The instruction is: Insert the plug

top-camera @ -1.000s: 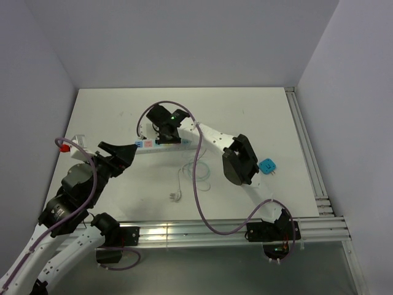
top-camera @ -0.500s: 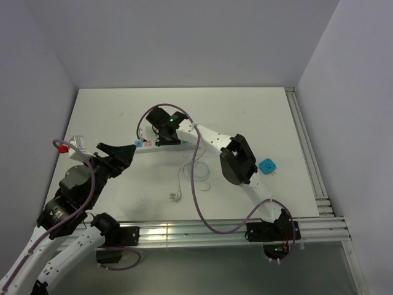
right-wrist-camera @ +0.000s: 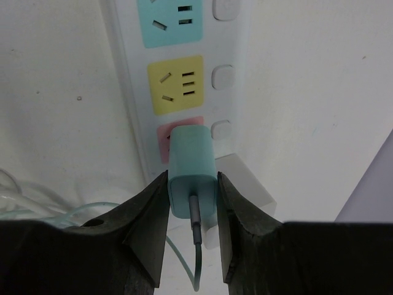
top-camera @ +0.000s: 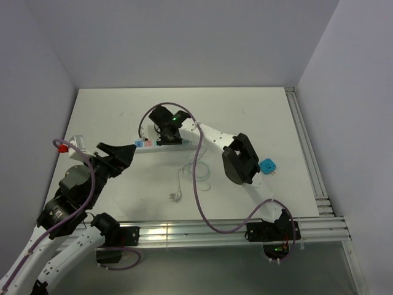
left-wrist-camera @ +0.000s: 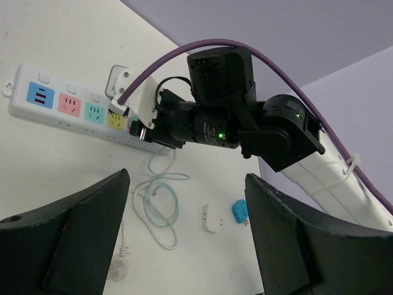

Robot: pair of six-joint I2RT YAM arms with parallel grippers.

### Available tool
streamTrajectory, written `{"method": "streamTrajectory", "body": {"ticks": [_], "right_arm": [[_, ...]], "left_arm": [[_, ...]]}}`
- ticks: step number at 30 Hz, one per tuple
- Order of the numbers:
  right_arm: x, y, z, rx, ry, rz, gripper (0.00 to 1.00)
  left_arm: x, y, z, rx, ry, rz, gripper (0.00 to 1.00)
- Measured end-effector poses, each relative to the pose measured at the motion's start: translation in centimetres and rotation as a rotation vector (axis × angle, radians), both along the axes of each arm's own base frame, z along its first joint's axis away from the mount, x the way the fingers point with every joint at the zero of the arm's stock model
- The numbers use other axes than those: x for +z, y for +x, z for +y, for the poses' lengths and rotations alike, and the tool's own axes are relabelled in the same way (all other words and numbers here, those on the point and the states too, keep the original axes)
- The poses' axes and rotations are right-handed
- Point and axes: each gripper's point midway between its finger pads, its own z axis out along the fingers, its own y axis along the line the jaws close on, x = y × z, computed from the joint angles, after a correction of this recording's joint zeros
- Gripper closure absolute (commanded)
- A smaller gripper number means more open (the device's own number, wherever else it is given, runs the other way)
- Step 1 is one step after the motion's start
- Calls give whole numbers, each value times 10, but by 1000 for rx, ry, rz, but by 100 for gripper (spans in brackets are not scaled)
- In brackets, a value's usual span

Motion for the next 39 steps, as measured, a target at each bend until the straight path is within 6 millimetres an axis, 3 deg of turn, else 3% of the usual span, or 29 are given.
{"method": "streamTrajectory", "body": {"ticks": [14, 24, 39], "right_arm": [[1, -41, -3, 11, 6, 91, 100], [0, -82, 0, -46, -17, 211, 100], [-3, -91, 3, -160, -40, 154, 100]], "left_arm": [[7, -3, 2, 0, -3, -15, 17], [12, -7, 7, 5, -19, -36, 18], [16, -10, 9, 5, -34, -51, 18]]}}
